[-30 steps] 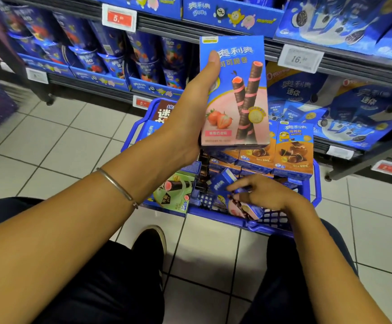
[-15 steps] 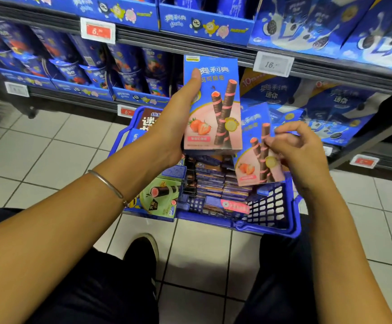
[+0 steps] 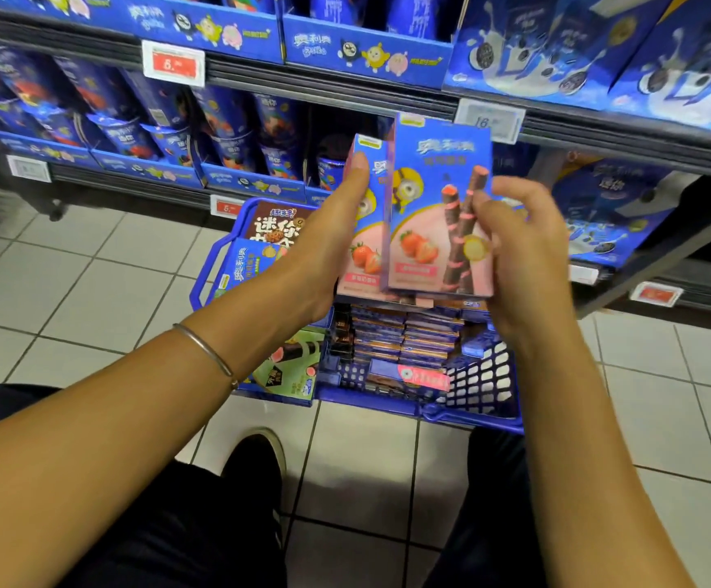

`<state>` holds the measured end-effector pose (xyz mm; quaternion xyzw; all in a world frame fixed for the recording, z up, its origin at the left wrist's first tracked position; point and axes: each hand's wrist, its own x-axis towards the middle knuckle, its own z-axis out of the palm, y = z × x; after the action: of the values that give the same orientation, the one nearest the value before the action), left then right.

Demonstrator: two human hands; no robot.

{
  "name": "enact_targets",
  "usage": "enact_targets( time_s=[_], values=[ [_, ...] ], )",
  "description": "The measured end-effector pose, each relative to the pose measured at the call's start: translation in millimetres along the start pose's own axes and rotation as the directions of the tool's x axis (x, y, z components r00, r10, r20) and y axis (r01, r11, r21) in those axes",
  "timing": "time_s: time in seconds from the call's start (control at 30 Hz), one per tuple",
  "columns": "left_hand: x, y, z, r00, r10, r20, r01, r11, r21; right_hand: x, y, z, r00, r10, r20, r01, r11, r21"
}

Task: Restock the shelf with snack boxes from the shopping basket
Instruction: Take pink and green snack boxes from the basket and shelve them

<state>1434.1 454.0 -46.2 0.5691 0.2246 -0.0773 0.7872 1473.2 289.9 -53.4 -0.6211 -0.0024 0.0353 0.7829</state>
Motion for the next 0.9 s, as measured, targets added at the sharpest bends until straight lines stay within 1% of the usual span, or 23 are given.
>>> enact_targets(
  time_s=[0.1, 0.17, 0.23, 0.3, 0.33, 0.43, 0.5, 0.57, 0.63, 0.67, 0.73, 0.83, 0.9],
  values=[
    [-2, -3, 6, 1.0, 0.01, -0.026, -0.01, 1.0, 0.002, -9, 21, 20, 0.998, 0.018, -0.06, -0.022, 0.998, -0.064],
    [-3, -3, 8, 1.0, -0.01, -0.007, 0.01, 0.999, -0.045, -14, 29, 30, 0.994, 0.103, -0.039, -0.104, 0.994, -0.041],
    [-5, -3, 8, 0.999, -0.012, 0.048, 0.016, 0.997, -0.08, -17, 34, 33, 0.984, 0.18, -0.016, -0.18, 0.983, -0.037],
    [-5, -2, 7, 0.998, 0.006, 0.069, -0.001, 0.998, -0.069, -17, 34, 33, 0.98, 0.199, -0.013, -0.199, 0.978, -0.055],
    [-3, -2, 7, 0.998, 0.017, 0.067, -0.014, 0.999, -0.044, -15, 33, 31, 0.978, 0.21, -0.011, -0.211, 0.977, -0.046],
    [3, 2, 6, 0.996, 0.037, 0.082, -0.044, 0.995, 0.084, -9, 30, 25, 0.97, 0.245, 0.01, -0.245, 0.968, 0.054],
    [4, 5, 3, 0.994, 0.023, 0.107, -0.041, 0.985, 0.168, -6, 29, 24, 0.969, 0.245, 0.007, -0.245, 0.965, 0.099],
    [3, 8, -1, 0.987, -0.007, 0.162, -0.029, 0.974, 0.223, -6, 31, 25, 0.966, 0.259, 0.01, -0.258, 0.958, 0.123],
    [2, 8, -6, 0.97, -0.003, 0.244, -0.043, 0.982, 0.182, -9, 31, 29, 0.962, 0.274, 0.011, -0.274, 0.954, 0.121],
    [2, 8, -7, 0.966, 0.007, 0.258, -0.045, 0.989, 0.139, -11, 32, 29, 0.963, 0.269, 0.019, -0.269, 0.955, 0.123],
    [3, 8, -10, 0.972, 0.017, 0.235, -0.035, 0.997, 0.073, -13, 31, 27, 0.965, 0.253, 0.063, -0.259, 0.958, 0.126],
    [5, 9, -15, 0.983, 0.031, 0.181, -0.038, 0.999, 0.034, -9, 29, 18, 0.958, 0.242, 0.155, -0.259, 0.96, 0.106],
    [6, 14, -15, 0.986, 0.037, 0.165, -0.047, 0.998, 0.052, -3, 32, 8, 0.957, 0.233, 0.175, -0.256, 0.958, 0.125]
  ],
)
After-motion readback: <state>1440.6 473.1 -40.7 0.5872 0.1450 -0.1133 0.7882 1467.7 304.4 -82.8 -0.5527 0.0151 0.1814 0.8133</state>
